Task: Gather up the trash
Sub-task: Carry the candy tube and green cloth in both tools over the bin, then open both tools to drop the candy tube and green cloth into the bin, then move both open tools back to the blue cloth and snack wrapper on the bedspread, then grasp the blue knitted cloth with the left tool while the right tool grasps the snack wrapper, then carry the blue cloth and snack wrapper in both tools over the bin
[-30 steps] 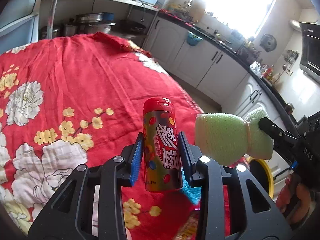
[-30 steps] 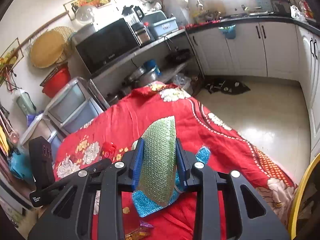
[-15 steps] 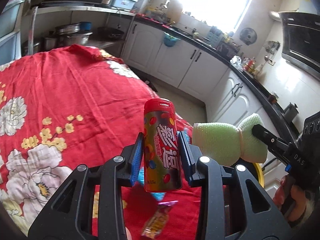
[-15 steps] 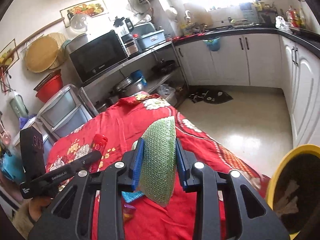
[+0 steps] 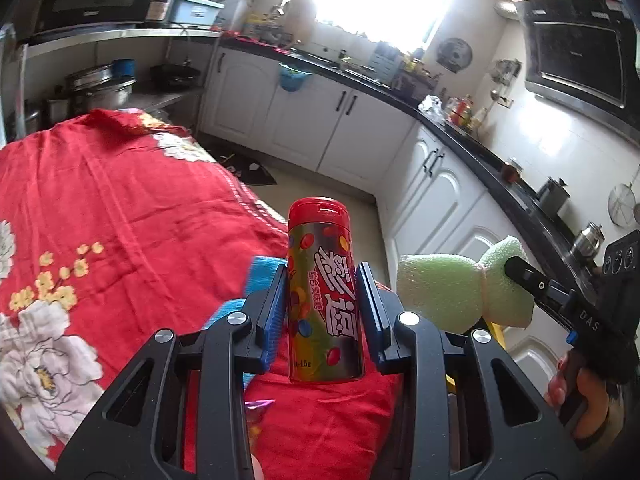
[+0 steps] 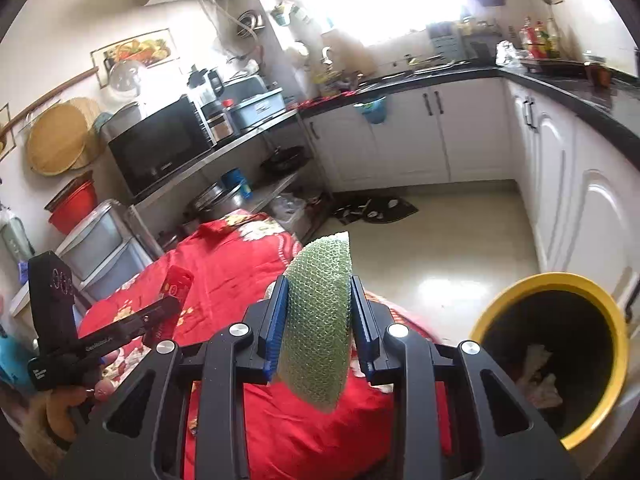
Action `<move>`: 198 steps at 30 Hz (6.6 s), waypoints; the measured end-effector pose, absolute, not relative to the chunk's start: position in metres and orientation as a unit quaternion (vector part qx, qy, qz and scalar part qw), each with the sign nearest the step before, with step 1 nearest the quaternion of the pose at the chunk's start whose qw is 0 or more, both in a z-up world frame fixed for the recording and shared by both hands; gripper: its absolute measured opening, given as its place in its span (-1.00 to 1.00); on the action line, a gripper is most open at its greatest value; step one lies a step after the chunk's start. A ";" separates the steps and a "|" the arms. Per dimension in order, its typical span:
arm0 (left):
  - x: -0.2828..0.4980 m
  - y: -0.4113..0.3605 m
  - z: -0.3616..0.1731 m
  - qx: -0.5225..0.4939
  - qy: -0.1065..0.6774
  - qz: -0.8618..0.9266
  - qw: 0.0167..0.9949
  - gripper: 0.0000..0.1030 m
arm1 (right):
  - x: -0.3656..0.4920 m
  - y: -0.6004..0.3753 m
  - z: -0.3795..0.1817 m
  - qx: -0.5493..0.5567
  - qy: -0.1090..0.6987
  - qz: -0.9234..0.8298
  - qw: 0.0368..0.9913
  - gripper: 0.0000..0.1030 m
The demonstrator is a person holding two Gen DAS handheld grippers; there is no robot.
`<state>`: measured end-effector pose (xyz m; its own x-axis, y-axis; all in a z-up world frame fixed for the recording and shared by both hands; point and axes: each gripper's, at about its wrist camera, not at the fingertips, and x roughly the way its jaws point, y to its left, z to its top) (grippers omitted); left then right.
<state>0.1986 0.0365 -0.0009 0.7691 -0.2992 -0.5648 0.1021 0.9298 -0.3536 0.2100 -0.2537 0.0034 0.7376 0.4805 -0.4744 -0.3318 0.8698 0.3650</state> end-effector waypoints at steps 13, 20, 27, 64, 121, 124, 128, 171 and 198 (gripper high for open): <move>0.199 -0.006 0.008 -0.131 0.317 -0.149 0.927 -0.47 | 0.176 -0.318 0.003 0.152 0.266 0.158 0.939 -0.44; 0.199 -0.027 0.013 -0.121 0.314 -0.166 0.927 -0.47 | 0.162 -0.341 0.006 0.160 0.256 0.129 0.945 -0.44; 0.201 -0.052 0.014 -0.113 0.315 -0.191 0.923 -0.47 | 0.150 -0.364 0.010 0.165 0.247 0.093 0.950 -0.44; 0.229 -0.182 -0.026 -0.057 0.361 -0.295 0.883 -0.47 | 0.144 -0.415 -0.026 0.098 0.268 -0.050 0.957 -0.44; 0.244 0.080 -0.061 -0.117 0.408 -0.091 0.901 0.68 | 0.168 -0.142 -0.073 0.064 0.404 0.310 0.858 0.23; 0.244 0.095 -0.075 -0.134 0.426 -0.096 0.889 0.67 | 0.169 -0.120 -0.084 0.052 0.425 0.323 0.844 0.23; 0.246 0.108 -0.089 -0.160 0.443 -0.114 0.875 0.49 | 0.169 -0.094 -0.098 0.039 0.444 0.338 0.829 0.23; 0.250 -0.093 -0.023 -0.050 0.385 -0.283 0.877 -0.82 | 0.163 -0.317 -0.022 0.106 0.306 0.113 0.939 -0.64; 0.263 -0.220 -0.051 -0.012 0.417 -0.347 0.840 -0.80 | 0.161 -0.423 -0.034 0.097 0.266 -0.047 0.958 -0.61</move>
